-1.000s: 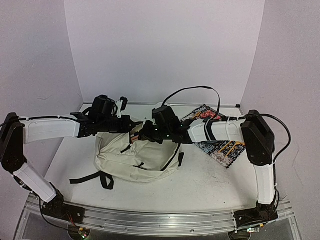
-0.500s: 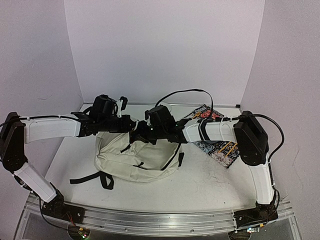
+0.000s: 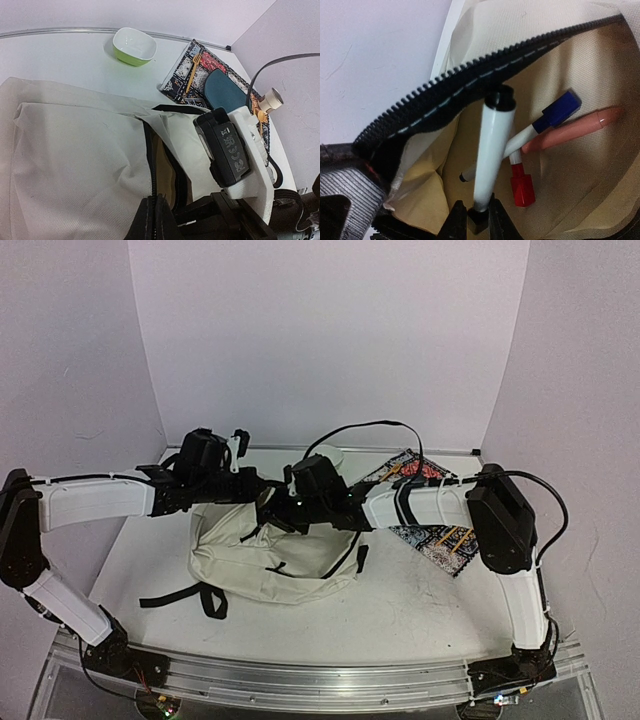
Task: Pack the student bag
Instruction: Place the pen in the lower front pocket of the bag.
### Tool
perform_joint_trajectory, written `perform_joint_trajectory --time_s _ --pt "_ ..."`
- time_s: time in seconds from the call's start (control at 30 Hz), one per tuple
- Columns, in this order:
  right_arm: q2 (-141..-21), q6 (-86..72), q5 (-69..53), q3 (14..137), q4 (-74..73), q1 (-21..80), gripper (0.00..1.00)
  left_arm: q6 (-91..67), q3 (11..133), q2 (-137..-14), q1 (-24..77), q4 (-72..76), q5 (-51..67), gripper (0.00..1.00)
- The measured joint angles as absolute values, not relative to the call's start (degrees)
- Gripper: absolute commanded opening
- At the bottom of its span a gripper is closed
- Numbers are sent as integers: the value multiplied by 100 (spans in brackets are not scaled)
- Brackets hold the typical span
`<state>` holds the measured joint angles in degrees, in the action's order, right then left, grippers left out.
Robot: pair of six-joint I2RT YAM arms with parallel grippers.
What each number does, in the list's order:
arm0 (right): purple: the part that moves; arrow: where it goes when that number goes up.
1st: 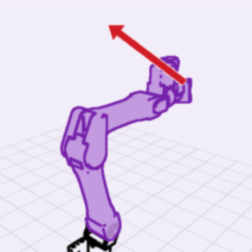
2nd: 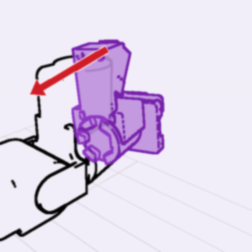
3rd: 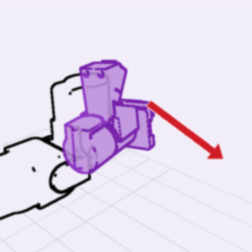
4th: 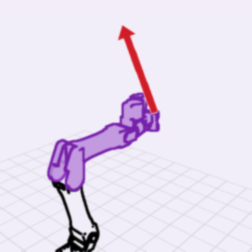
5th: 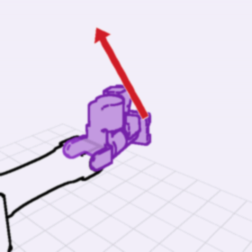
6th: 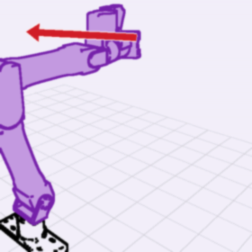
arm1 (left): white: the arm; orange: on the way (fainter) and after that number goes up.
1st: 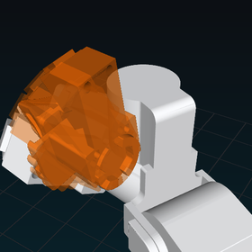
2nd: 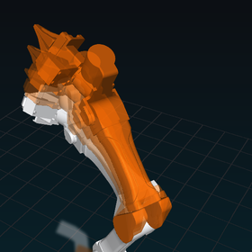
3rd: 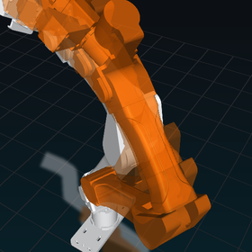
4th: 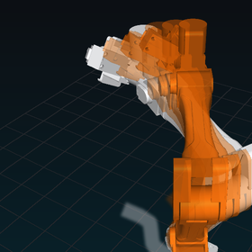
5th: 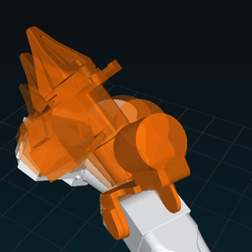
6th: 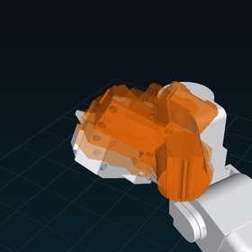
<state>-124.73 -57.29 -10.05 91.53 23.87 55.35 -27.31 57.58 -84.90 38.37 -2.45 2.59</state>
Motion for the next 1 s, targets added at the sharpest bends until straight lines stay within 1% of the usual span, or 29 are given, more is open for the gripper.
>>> perform_joint_trajectory --time_s 0.1,0.37,0.43,0.63,0.7,0.77,1.0 --pt "-12473 -5533 -968 9193 2309 5539 38 -2727 5758 -8490 3837 -235 358 0" --pt "-12470 -4780 -747 9454 1806 5546 48 -2705 5609 -8452 3830 -77 600 0" --pt "-12451 -4554 -699 9473 1692 5554 52 -2703 5564 -8406 3830 -54 588 2" --pt "-12194 -3812 -655 9405 1350 5570 59 -2672 5551 -8328 3830 -66 486 16" --pt "-11993 -3602 -646 9302 1285 5570 62 -2647 5551 -8269 3830 -47 479 23" --pt "-11759 -3376 -640 9179 1243 5570 64 -2626 5551 -8204 3830 -42 461 34" --pt "-11150 -2745 -665 8882 1136 5575 67 -2408 5551 -8058 3830 -390 433 48"
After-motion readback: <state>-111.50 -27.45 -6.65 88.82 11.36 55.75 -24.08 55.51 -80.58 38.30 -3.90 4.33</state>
